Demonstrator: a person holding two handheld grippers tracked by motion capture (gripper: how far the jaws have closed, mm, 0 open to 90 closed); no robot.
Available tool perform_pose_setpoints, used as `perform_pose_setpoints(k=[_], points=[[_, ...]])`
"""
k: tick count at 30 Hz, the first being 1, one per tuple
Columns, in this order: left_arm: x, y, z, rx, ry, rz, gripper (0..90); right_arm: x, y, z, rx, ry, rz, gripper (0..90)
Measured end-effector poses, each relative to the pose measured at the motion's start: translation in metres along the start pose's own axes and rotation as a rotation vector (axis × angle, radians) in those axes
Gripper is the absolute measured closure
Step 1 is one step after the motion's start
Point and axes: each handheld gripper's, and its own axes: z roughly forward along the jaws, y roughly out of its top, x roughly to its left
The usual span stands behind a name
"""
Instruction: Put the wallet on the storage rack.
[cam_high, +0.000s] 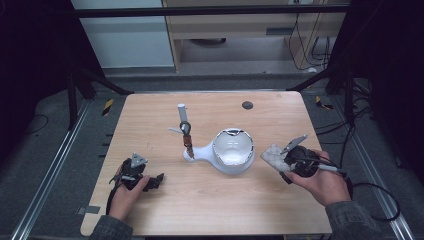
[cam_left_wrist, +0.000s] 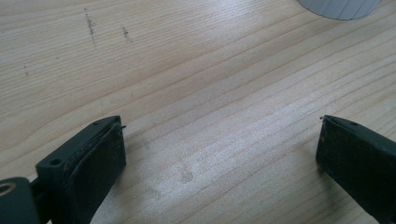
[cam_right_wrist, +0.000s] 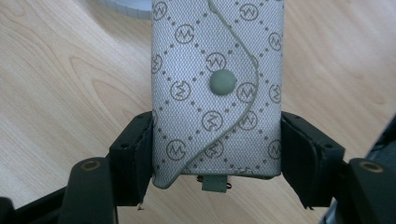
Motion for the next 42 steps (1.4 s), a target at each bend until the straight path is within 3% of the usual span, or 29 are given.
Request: perform_pose_setpoints(k=[6,16,20,27,38,42], points=[[0.001,0.000,0.000,-0.001,-0.005,0.003,0.6,0.003,0.010,-0.013,0.001,-0.060,-0.032,32.6],[-0.001,-0.001,-0.001,0.001,0.008,-0.006,0.2,0.003,0.028,-0.032,-0.011,-0.101,-0.079,32.6],[-0.002,-0.002,-0.002,-0.005,0.002,-0.011,0.7,0.014,0.044,-0.046,-0.038,-0.140,-0.094,32.6],[-0.002,-0.002,-0.002,-0.005,0.000,-0.009,0.9,0.034,0.059,-0.048,-0.011,-0.152,-0.131,32.6],[-0.002,0.001,0.001,-0.001,0.005,-0.016,0.0,0.032,0.075,-0.042,0.030,-0.158,-0.175,32.6],[-0.002,0.002,0.002,-0.001,0.008,-0.018,0.0,0.037,0.084,-0.043,0.036,-0.170,-0.200,32.6]])
